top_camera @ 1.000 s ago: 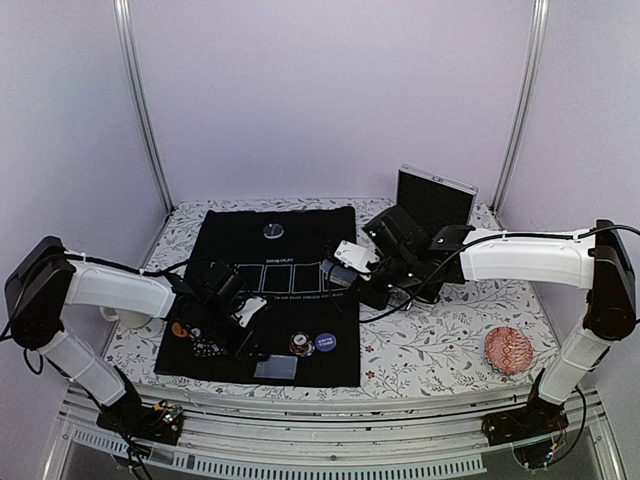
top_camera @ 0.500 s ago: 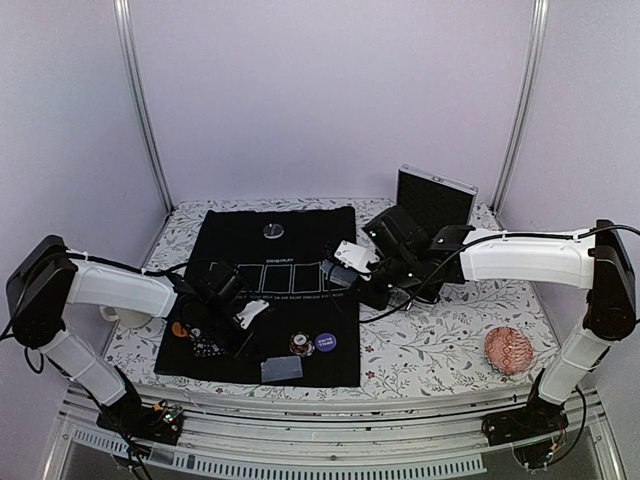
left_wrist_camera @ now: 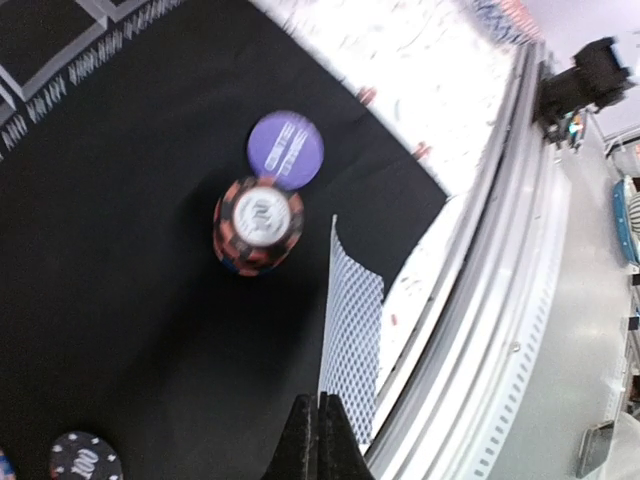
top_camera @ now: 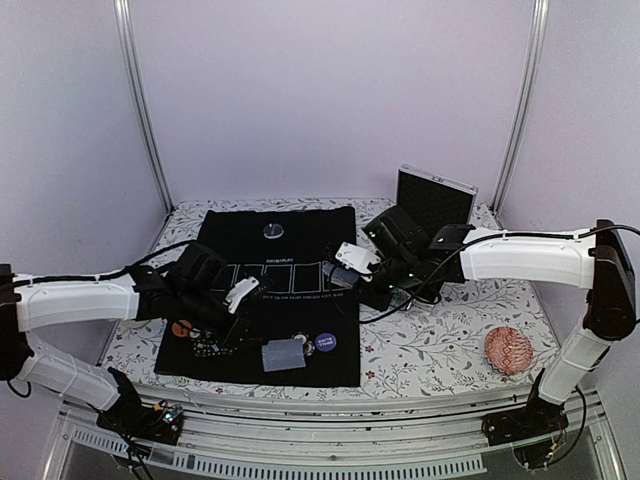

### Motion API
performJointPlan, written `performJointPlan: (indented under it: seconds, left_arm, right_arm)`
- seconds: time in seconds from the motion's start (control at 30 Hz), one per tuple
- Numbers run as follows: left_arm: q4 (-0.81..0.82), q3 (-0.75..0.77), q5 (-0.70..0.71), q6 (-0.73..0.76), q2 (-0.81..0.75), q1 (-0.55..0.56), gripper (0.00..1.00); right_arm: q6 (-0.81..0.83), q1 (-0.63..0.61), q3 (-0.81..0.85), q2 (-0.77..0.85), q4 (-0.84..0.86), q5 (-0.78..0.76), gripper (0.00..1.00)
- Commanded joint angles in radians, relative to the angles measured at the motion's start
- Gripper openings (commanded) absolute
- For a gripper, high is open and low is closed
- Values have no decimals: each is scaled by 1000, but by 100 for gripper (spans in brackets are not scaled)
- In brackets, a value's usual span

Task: Distribute texas hold em gaming equipment
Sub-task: Pick up the poker card from the poker table mat, then distribute the poker card in the big blind area.

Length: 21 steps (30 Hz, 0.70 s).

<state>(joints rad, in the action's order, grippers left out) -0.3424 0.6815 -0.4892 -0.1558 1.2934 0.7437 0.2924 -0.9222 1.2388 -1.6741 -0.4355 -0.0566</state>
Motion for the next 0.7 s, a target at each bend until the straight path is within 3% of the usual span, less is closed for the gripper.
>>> performJointPlan:
  seconds: [0.0, 0.17, 0.33, 0.47, 0.57, 0.67]
  left_arm:
    - [-29, 41, 3, 53, -113, 12, 0]
    - [-94, 120, 119, 20, -167, -39, 0]
    - [-198, 193, 228, -128, -97, -311, 0]
    - [-265, 198, 347, -157, -27, -539, 0]
    - [-216, 186, 353, -156, -2, -686, 0]
    - [-151, 168, 346, -171, 21, -765, 0]
  right_arm:
    - [4, 6, 38, -3, -3, -17, 37]
    - [2, 6, 38, -3, -2, -17, 37]
    - [5, 5, 32, -4, 13, -13, 37]
    - [11, 6, 19, 4, 29, -8, 37]
    - [17, 8, -2, 15, 50, -2, 37]
    - [21, 11, -13, 16, 58, 0, 37]
